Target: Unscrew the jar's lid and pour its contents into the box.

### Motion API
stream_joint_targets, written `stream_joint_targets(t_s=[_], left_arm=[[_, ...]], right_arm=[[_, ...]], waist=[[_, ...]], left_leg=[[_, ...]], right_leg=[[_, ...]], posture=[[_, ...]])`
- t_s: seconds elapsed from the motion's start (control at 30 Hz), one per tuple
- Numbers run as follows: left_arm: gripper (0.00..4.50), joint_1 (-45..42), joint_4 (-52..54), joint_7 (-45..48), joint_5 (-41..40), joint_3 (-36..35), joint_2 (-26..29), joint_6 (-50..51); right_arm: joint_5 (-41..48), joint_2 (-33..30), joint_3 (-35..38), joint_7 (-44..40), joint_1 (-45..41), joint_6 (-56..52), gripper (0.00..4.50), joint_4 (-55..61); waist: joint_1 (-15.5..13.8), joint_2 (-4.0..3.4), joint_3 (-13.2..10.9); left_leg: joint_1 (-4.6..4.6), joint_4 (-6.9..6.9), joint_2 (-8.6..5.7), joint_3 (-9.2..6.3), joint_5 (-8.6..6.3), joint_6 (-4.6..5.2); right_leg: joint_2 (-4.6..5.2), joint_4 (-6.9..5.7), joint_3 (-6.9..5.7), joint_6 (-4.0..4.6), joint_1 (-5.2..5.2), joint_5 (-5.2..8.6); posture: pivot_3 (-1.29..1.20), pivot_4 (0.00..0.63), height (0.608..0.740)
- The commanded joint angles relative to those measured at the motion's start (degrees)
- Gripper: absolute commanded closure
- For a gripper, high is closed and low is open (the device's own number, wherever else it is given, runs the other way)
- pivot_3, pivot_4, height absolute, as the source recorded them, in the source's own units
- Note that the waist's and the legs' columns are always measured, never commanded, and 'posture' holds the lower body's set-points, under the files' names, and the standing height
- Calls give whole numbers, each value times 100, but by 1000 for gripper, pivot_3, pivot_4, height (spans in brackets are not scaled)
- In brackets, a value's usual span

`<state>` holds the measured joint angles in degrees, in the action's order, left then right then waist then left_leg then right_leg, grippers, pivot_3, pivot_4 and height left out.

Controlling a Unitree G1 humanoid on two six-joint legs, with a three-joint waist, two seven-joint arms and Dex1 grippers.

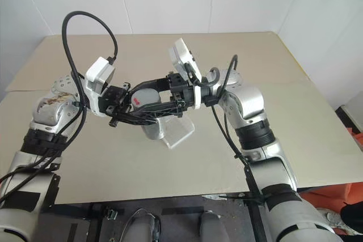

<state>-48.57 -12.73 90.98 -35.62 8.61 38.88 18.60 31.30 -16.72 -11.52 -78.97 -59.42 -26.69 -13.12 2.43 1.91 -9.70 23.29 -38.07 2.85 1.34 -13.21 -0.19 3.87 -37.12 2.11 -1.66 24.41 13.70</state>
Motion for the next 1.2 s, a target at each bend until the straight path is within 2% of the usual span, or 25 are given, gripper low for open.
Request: stream_joint_targets(t_s=[0.03, 0.07, 0.13, 0.17, 0.37, 0.43, 0.53, 0.67, 0.93, 1.2], left_arm=[[2511, 22, 16, 152, -55, -134, 25, -132], [2511, 81, 25, 151, -28, -228, 43, -115], [2511, 181, 37, 112, 27, -352, 83, -109], [2511, 261, 27, 49, 62, -435, 117, -128], [2511, 629, -18, -827, 412, -910, 101, -306], [2511, 685, -81, -1029, 525, -1004, 79, -357], [2511, 674, -126, -1243, 611, -1050, -13, -378], [2511, 624, -94, -1310, 636, -1016, -186, -384], [2511, 585, -56, -1232, 634, -1014, -274, -400], [2511, 640, 84, -1241, 640, -1044, -196, -316]], right_arm=[[-122, 183, 69, -6, -253, 357, 982, -63], [-146, 177, 113, 88, -239, 309, 779, -48], [-227, 114, 206, 274, -171, 292, 90, 57], [-303, 41, 278, 464, -76, 314, 40, 204], [-331, -429, 680, 1582, 628, -146, 40, 1531], [-363, -486, 743, 2188, 845, -529, 40, 2147], [-659, -421, 555, 3005, 962, -871, 40, 2797], [-1063, -70, 133, 3803, 785, -1233, 40, 2918], [-1227, 597, -113, 4393, 317, -1545, 40, 2322], [-1335, 565, -168, 4381, 357, -1555, 40, 2026]], waist=[[4, -1, -1], [3, -1, -1], [-5, -1, -1], [-8, -2, -1], [-102, -1, -1], [-132, -1, -2], [-126, -1, -2], [-122, -1, -1], [-134, -1, -1], [-136, -1, -2]], left_leg=[[1, 0, 0, -1, 0, 0], [3, 0, 0, -1, 0, 0], [6, 0, 0, -1, 0, 0], [6, 0, 0, -1, 0, 0], [13, 0, -3, -1, 0, 0], [13, -2, -5, 0, 0, 0], [9, -2, -3, 1, 0, 0], [6, -2, -4, 1, 0, 0], [13, -2, -4, 1, 0, 0], [14, -2, -4, 1, 0, 0]], right_leg=[[0, -1, 0, 0, 1, 0], [1, -3, 0, 0, 2, 0], [3, -5, -1, 0, 1, 0], [4, -5, -1, 0, 0, 0], [12, -3, -7, 0, 2, -1], [12, 1, -6, 0, 4, -1], [10, 0, -5, 0, 7, 0], [9, 0, -4, 0, 5, 0], [10, -1, -5, 1, 7, -1], [10, -1, -6, 1, 7, -1]], posture=[[0, 150, 740], [0, 150, 740], [0, 150, 740], [0, 150, 740], [0, 150, 740], [0, 150, 740], [0, 150, 740], [0, 150, 740], [0, 150, 740], [0, 150, 740]])
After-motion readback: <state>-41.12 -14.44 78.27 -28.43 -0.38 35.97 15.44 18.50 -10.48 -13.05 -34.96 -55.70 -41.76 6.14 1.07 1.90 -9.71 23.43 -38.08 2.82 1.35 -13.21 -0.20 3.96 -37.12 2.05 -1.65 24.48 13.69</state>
